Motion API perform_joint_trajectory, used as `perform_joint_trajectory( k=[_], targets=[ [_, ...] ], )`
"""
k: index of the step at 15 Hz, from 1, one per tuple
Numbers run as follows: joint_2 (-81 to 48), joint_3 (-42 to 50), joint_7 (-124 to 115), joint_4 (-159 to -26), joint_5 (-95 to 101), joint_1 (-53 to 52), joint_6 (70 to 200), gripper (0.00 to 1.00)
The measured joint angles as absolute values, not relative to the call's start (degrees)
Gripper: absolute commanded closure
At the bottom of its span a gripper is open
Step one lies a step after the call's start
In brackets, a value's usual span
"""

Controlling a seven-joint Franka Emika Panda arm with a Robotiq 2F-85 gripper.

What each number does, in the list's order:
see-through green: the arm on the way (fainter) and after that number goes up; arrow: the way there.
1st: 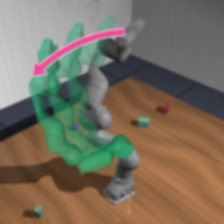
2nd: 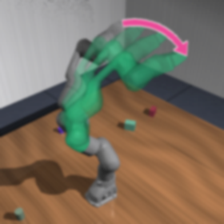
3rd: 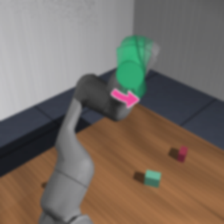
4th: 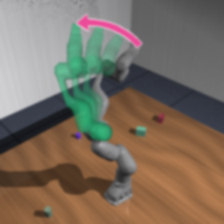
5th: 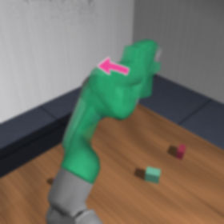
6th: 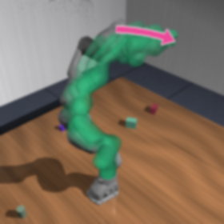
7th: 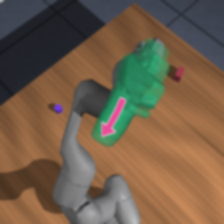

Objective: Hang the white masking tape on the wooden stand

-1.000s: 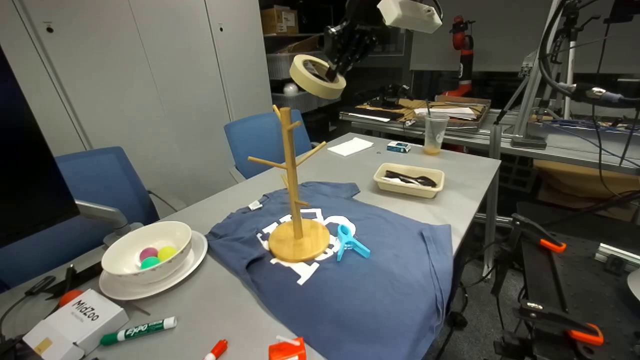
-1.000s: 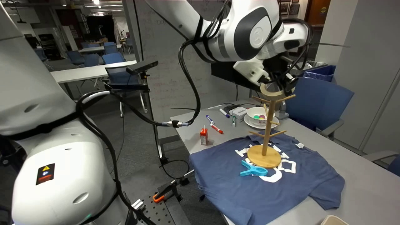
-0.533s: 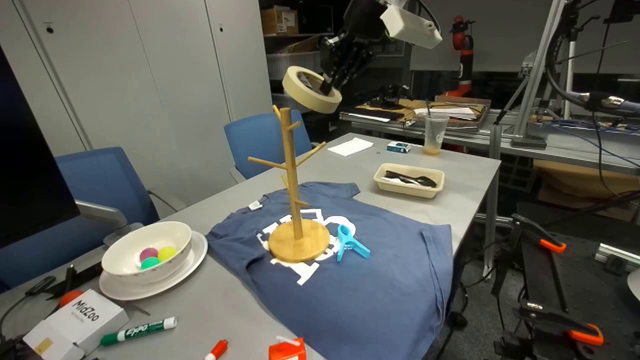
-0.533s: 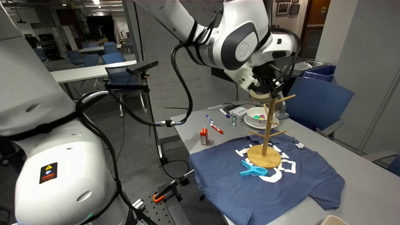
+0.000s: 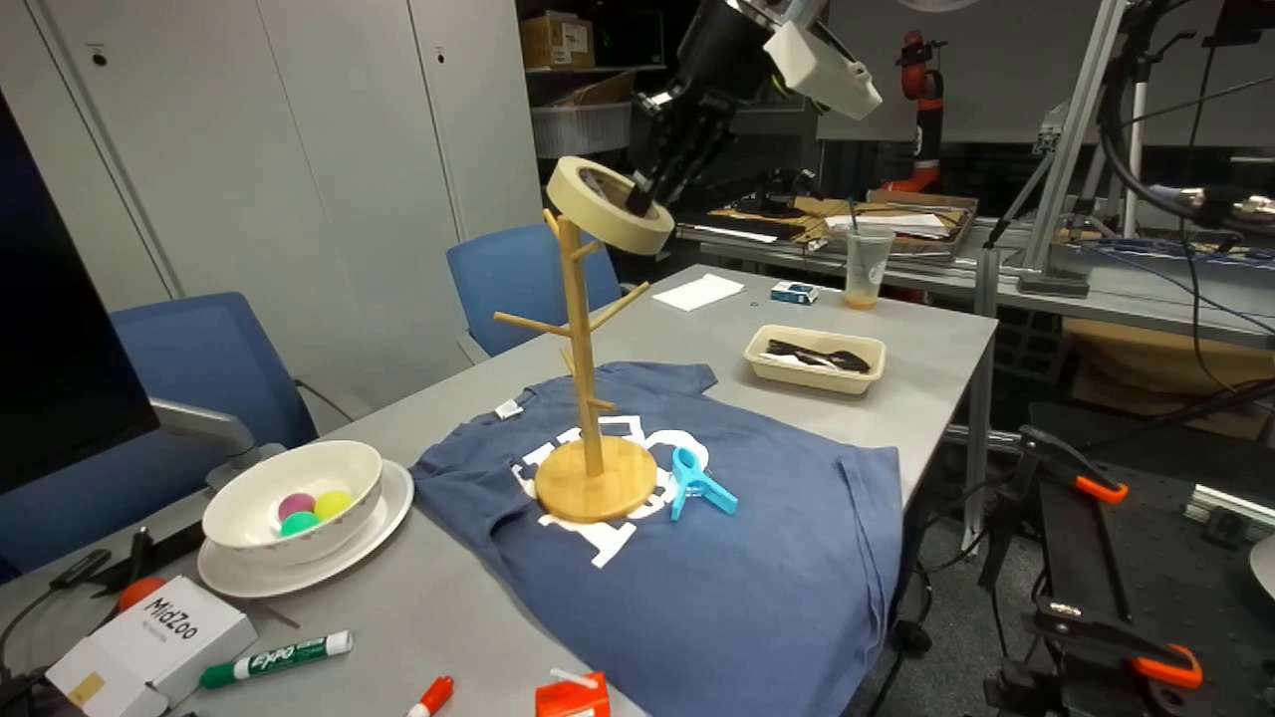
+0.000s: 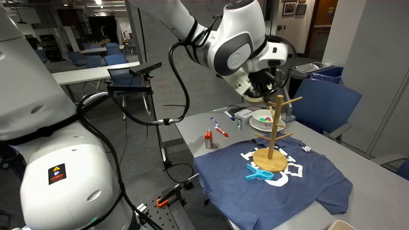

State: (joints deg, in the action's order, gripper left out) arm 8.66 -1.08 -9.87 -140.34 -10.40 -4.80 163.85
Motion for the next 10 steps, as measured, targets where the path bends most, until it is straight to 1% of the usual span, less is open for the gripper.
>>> perform_joint_trajectory(
  k=[10],
  targets=[
    [2.9, -1.4, -8.8, -140.2, -13.0, -5.6, 165.7, 0.94]
  ],
)
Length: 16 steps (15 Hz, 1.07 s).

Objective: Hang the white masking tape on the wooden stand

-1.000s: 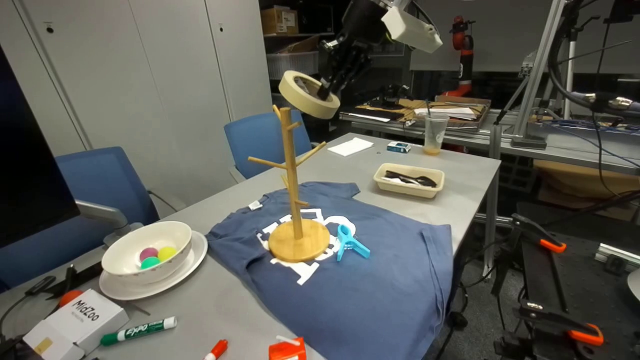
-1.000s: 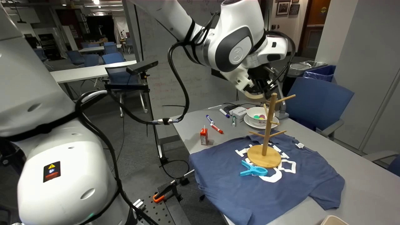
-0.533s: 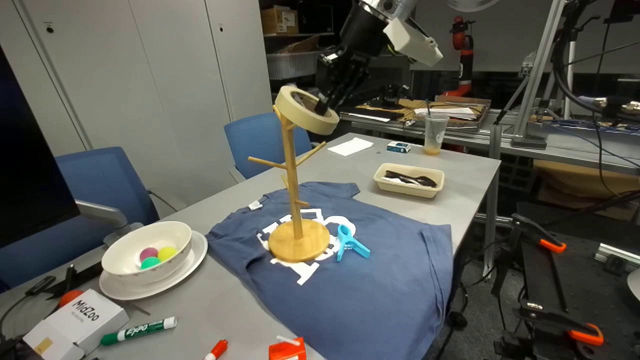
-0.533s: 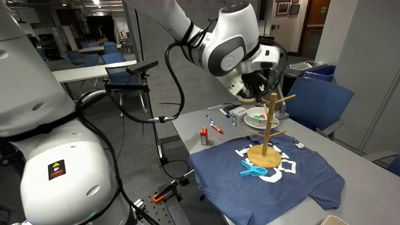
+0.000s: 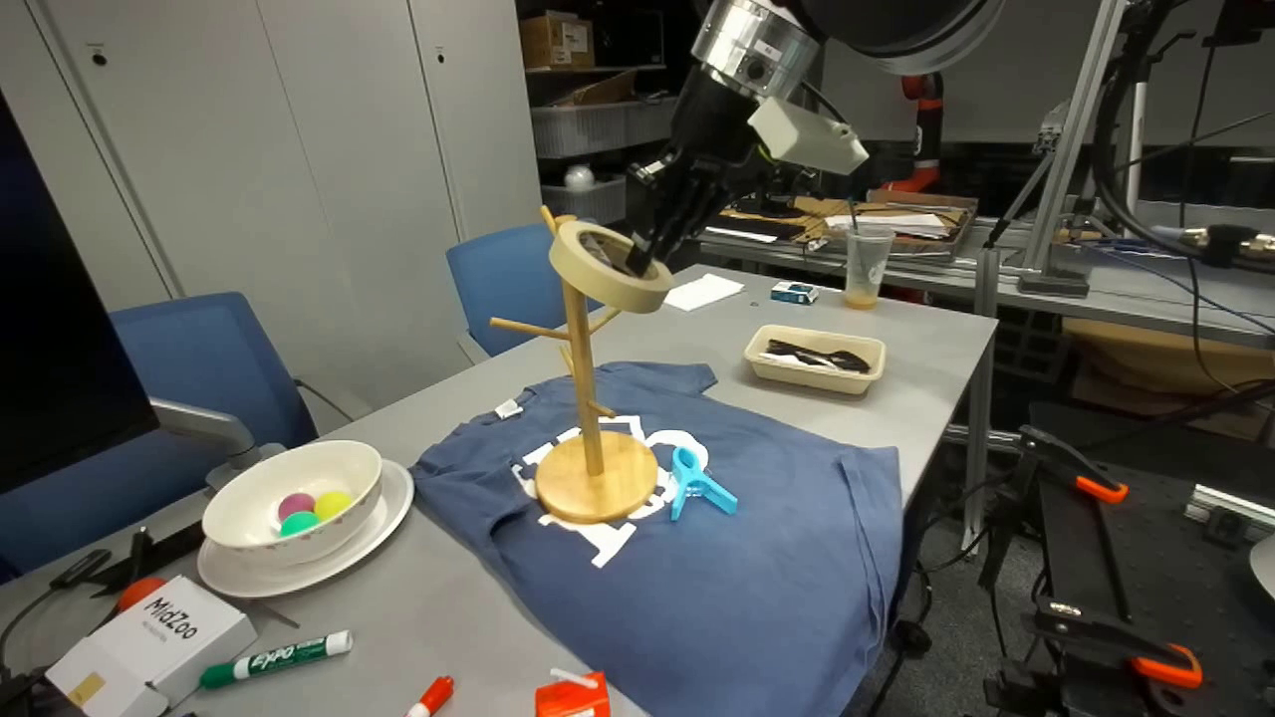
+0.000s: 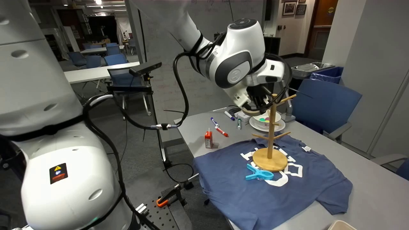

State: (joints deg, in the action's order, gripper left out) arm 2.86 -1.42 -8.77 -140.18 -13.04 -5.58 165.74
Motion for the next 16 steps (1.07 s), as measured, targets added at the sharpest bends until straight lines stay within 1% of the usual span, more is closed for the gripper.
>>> perform_joint_trajectory(
  k=[4, 5, 6, 8, 9, 13, 16],
  targets=[
    [1.9, -1.4, -8.8, -139.7, -13.0, -5.6, 166.9, 0.94],
    [1.9, -1.4, -8.8, -139.7, -13.0, -5.5, 167.0, 0.53],
    [1.8, -1.4, -8.8, -139.7, -13.0, -5.5, 167.1, 0.52],
    [1.6, -1.4, -8.8, -139.8, -12.8, -5.3, 167.2, 0.38],
    [1.4, -1.4, -8.9, -139.8, -12.7, -5.2, 167.2, 0.29],
    [0.6, -1.4, -8.9, -139.8, -12.4, -5.1, 167.2, 0.01],
    [0.4, -1.4, -8.9, -139.8, -12.4, -5.0, 167.2, 0.0]
  ],
)
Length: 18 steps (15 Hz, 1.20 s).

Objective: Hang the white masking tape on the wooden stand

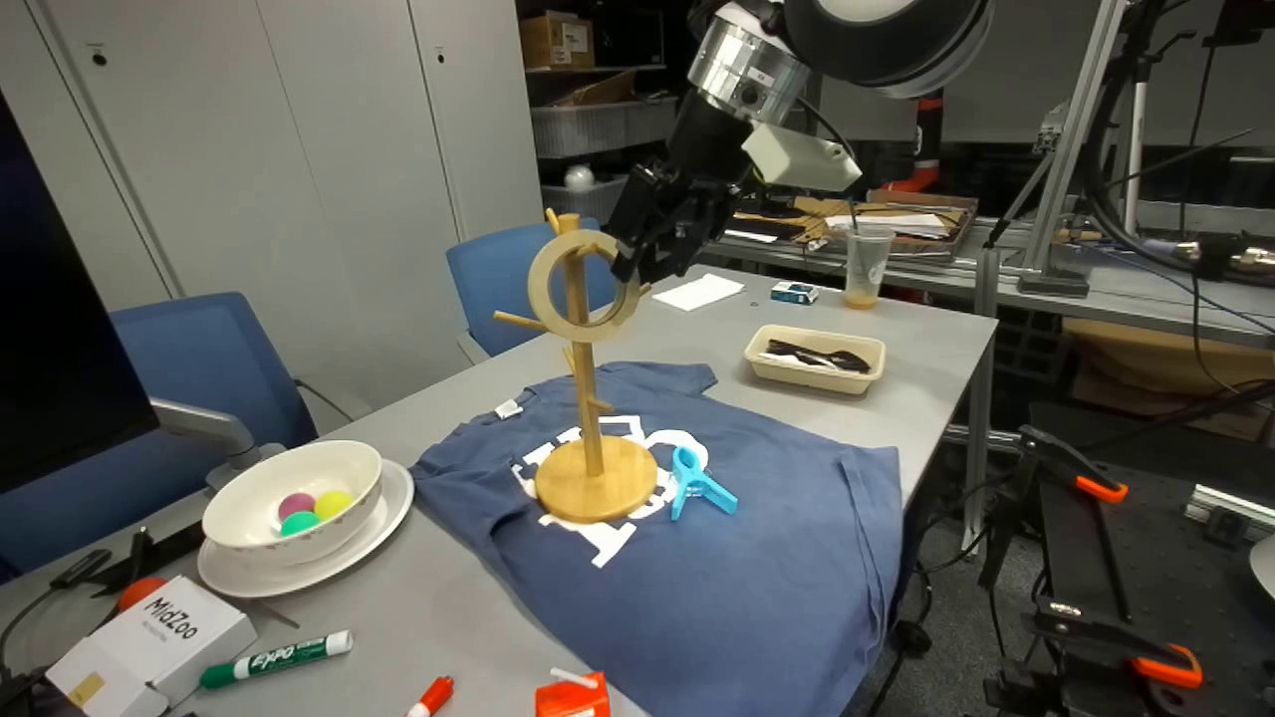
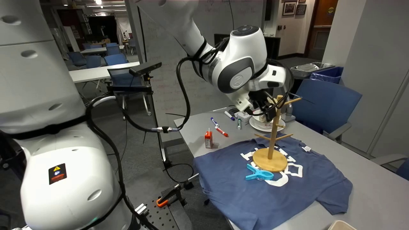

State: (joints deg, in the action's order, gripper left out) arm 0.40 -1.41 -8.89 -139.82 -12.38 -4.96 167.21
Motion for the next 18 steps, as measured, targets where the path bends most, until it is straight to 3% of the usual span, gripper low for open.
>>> perform_joint_trajectory(
  k=[18],
  targets=[
    [8.1, -0.5, -7.1, -139.3, 3.4, -0.2, 154.9, 0.0]
  ],
)
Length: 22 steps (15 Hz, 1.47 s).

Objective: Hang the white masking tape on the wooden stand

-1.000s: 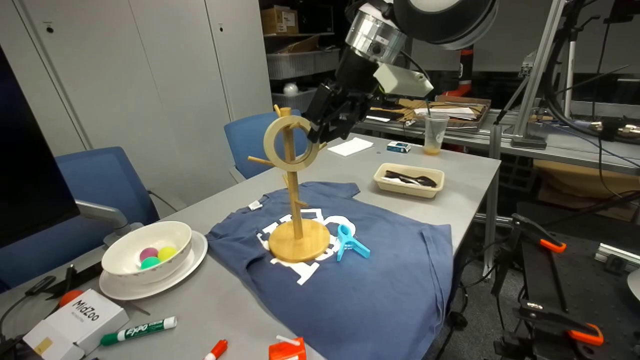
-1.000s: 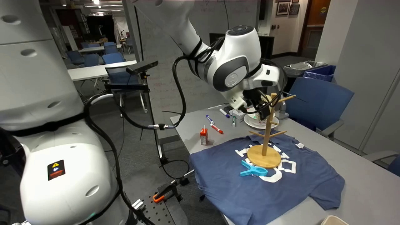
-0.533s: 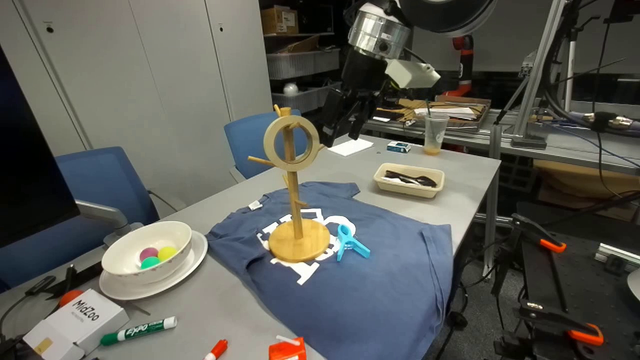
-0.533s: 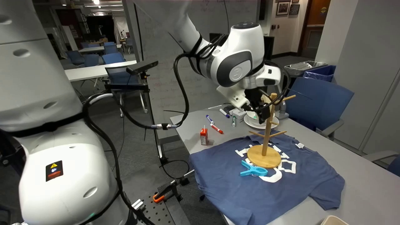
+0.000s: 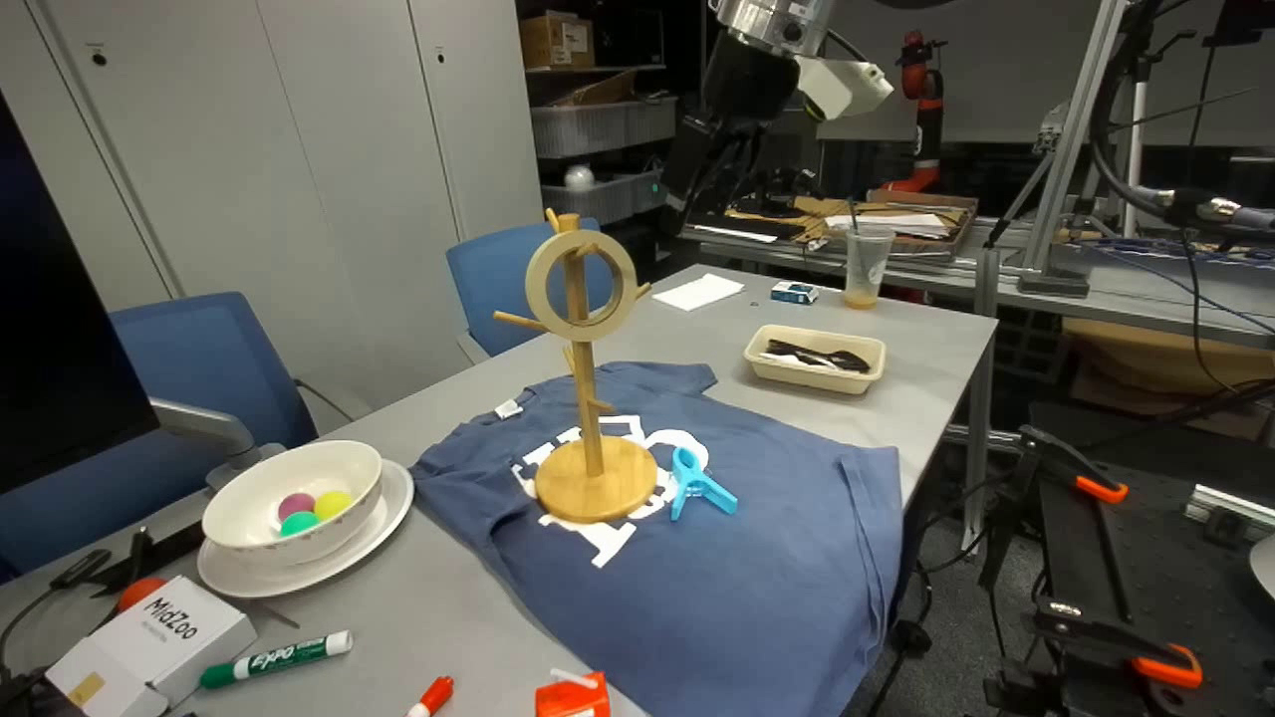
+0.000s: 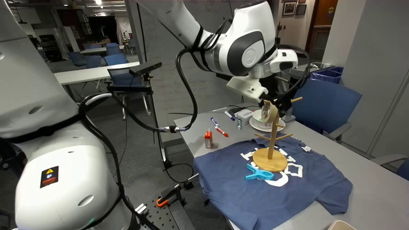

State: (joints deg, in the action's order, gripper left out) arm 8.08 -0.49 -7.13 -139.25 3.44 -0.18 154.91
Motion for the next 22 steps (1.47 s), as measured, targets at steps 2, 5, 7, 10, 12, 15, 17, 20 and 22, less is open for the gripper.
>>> perform_joint_trajectory(
  k=[2, 5, 7, 10, 12, 15, 17, 20, 22],
  targets=[
    [9.8, -0.5, -7.1, -139.4, 4.1, 0.2, 154.9, 0.0],
    [12.6, -0.5, -7.1, -139.8, 4.2, 0.6, 154.9, 0.0],
    [14.3, -0.5, -7.1, -140.0, 4.2, 0.9, 154.5, 0.0],
    [16.9, -0.5, -7.1, -140.0, 4.2, 1.4, 152.8, 0.0],
    [18.8, -0.4, -7.1, -140.0, 4.1, 1.7, 151.1, 0.0],
    [21.7, -0.3, -7.1, -140.0, 3.9, 1.8, 147.5, 0.0],
    [23.0, -0.2, -7.2, -140.1, 3.9, 1.9, 146.1, 0.0],
    [23.3, -0.2, -7.2, -140.3, 3.9, 1.9, 146.0, 0.0],
    [23.3, -0.2, -7.2, -140.5, 3.9, 1.9, 146.0, 0.0]
  ],
)
